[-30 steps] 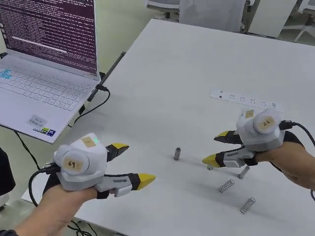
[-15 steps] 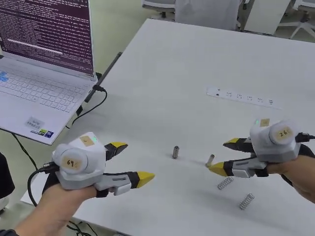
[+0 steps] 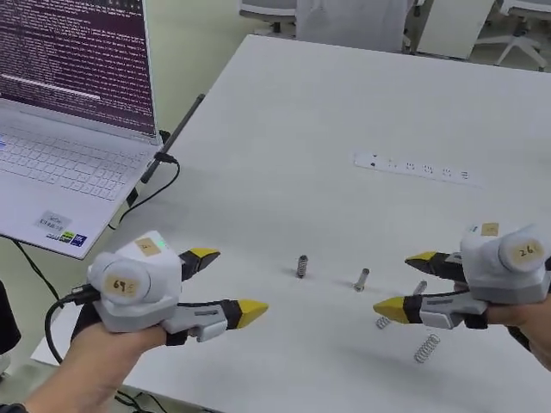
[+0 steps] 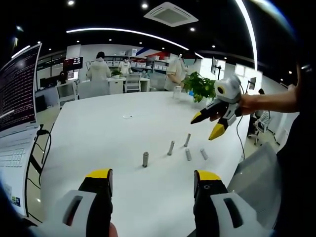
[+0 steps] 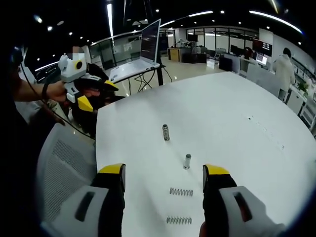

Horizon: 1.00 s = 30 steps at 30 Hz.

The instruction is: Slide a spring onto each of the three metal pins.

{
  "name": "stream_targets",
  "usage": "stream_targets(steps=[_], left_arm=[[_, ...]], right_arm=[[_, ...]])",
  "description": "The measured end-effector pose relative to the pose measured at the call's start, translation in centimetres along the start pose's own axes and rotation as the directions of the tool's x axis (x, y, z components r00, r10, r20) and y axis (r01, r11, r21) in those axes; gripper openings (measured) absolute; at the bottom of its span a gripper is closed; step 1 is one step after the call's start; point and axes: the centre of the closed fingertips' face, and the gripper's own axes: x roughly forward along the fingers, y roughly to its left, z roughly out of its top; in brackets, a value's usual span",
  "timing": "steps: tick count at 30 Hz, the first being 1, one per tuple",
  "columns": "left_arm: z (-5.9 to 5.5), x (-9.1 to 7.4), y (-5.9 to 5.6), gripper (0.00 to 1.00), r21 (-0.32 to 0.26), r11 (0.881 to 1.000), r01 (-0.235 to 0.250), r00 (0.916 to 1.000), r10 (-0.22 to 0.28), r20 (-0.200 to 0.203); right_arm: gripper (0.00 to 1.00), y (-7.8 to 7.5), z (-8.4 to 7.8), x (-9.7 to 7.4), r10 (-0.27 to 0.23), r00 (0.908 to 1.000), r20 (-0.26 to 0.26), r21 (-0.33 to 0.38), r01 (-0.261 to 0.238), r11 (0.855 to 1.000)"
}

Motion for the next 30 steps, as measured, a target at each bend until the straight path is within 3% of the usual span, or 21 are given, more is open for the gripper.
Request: stream_targets(steps=[7,16,30], left_arm=[[0.1,-0.2,0.4,0.64,-0.008,1.000,-0.010,0.9999,0.010,0.006],[0.0,-0.1,0.5,0.66,-0.010,1.000,-0.008,1.0000,0.008,0.000],[-0.2,0.2,0.1,0.68,-0.006,1.000,0.008,0.9999,-0.008,-0.010]], right_arm=[[0.66,-0.2,-1.7,-2.0,-0.038,0.9991,0.016,0.067,0.037,0.997],[0.70,-0.4,-4.6,-4.5,-0.093,0.9953,0.025,0.164,0.088,0.982],[0.72,-0.5,-6.2,-6.3,-0.146,0.9884,0.042,0.225,0.133,0.965]])
